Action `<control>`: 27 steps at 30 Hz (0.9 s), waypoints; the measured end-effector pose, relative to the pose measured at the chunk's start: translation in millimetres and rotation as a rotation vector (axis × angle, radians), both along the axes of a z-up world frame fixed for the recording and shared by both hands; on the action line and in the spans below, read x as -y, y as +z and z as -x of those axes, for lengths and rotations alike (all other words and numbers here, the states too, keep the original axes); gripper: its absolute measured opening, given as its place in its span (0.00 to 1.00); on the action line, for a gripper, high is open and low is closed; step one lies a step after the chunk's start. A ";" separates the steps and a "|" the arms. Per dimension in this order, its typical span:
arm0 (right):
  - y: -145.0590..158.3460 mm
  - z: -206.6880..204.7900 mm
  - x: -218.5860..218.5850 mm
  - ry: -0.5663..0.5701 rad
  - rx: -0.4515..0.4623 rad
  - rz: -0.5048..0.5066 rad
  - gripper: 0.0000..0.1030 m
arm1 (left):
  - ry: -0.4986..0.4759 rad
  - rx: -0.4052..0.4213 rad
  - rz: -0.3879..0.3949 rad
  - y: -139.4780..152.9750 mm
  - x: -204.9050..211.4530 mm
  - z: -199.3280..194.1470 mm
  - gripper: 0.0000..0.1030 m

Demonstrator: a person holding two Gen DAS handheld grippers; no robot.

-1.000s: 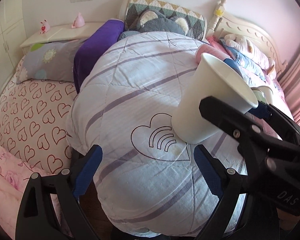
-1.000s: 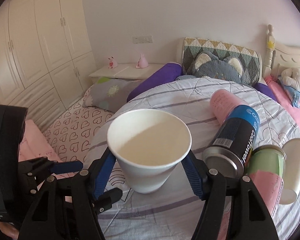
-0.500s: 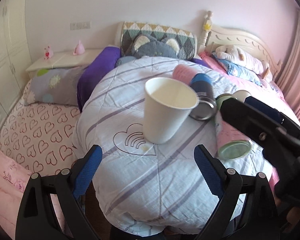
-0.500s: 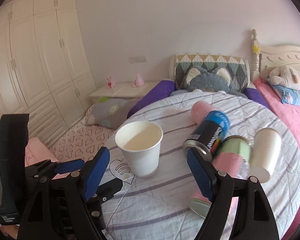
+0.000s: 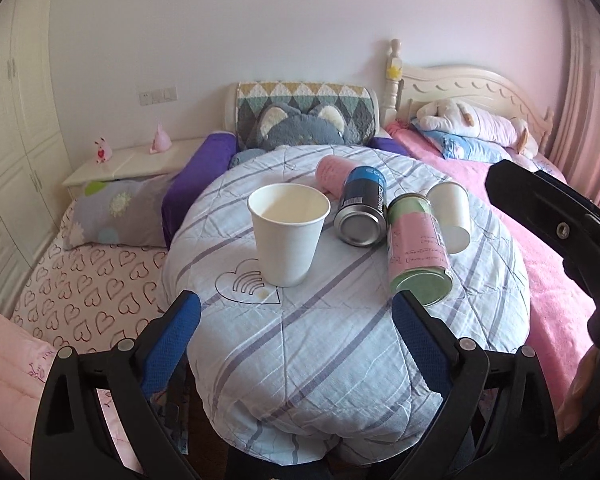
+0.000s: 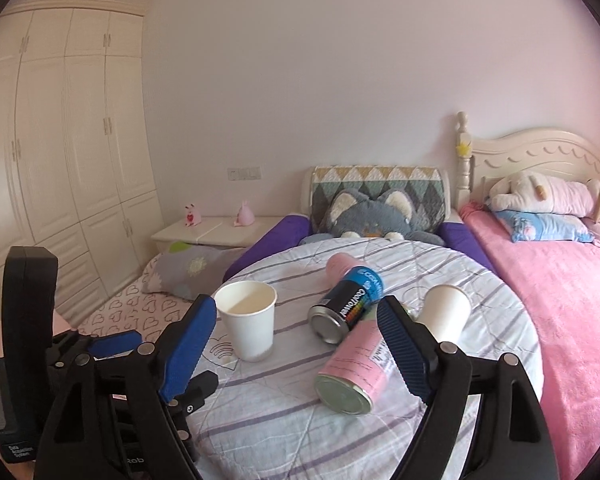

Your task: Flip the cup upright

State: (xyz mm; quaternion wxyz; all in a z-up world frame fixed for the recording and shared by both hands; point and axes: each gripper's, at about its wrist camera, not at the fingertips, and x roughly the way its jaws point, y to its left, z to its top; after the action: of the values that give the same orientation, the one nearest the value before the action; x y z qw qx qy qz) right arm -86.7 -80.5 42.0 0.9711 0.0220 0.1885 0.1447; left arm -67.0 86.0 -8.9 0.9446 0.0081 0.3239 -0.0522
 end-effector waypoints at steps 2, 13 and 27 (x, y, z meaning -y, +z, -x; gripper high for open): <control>2.2 5.4 4.7 -0.024 0.014 -0.007 0.82 | 0.022 0.033 -0.022 2.9 2.4 6.1 0.95; 3.7 25.5 30.7 -0.201 0.062 -0.025 0.88 | 0.078 0.073 0.014 6.7 1.8 21.2 0.98; -14.5 23.4 58.7 -0.246 -0.026 -0.043 0.89 | 0.060 0.079 -0.022 5.8 29.3 24.3 0.99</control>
State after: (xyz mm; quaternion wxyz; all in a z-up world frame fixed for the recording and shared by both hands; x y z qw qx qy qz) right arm -110.1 -139.2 27.4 0.9783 0.0678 0.1939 0.0281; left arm -91.3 56.6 -3.1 0.9577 0.0109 0.2868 -0.0199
